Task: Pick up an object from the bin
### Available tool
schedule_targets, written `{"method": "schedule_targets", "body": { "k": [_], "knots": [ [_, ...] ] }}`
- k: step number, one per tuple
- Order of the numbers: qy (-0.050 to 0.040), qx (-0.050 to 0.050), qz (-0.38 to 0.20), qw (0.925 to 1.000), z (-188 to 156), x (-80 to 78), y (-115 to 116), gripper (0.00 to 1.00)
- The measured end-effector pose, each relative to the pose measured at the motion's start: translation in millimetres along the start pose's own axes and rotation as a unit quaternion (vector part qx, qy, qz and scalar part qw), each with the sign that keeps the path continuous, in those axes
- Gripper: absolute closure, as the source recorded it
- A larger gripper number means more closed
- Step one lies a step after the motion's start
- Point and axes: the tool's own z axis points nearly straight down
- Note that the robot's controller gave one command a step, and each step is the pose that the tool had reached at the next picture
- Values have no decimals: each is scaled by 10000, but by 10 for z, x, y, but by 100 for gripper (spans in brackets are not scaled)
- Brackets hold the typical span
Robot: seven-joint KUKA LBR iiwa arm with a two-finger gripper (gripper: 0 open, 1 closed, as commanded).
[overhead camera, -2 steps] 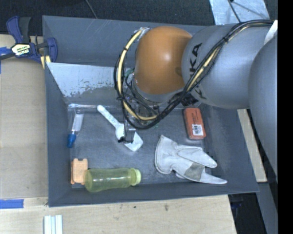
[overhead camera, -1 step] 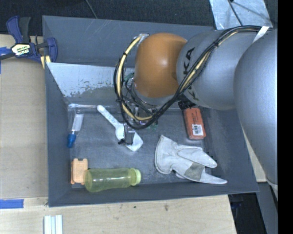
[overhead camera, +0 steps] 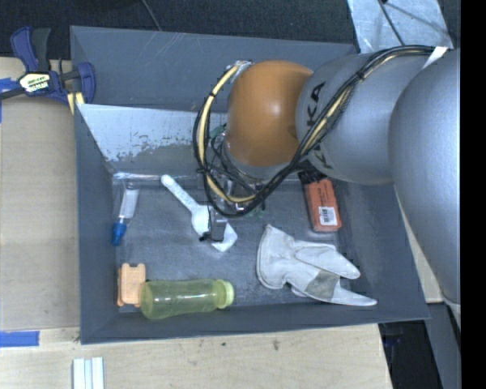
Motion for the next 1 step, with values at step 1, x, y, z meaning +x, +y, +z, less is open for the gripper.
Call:
{"method": "schedule_targets", "body": {
  "k": [1],
  "knots": [
    [9, 0, 30, 10000, 355, 115, -117, 0]
  ]
}}
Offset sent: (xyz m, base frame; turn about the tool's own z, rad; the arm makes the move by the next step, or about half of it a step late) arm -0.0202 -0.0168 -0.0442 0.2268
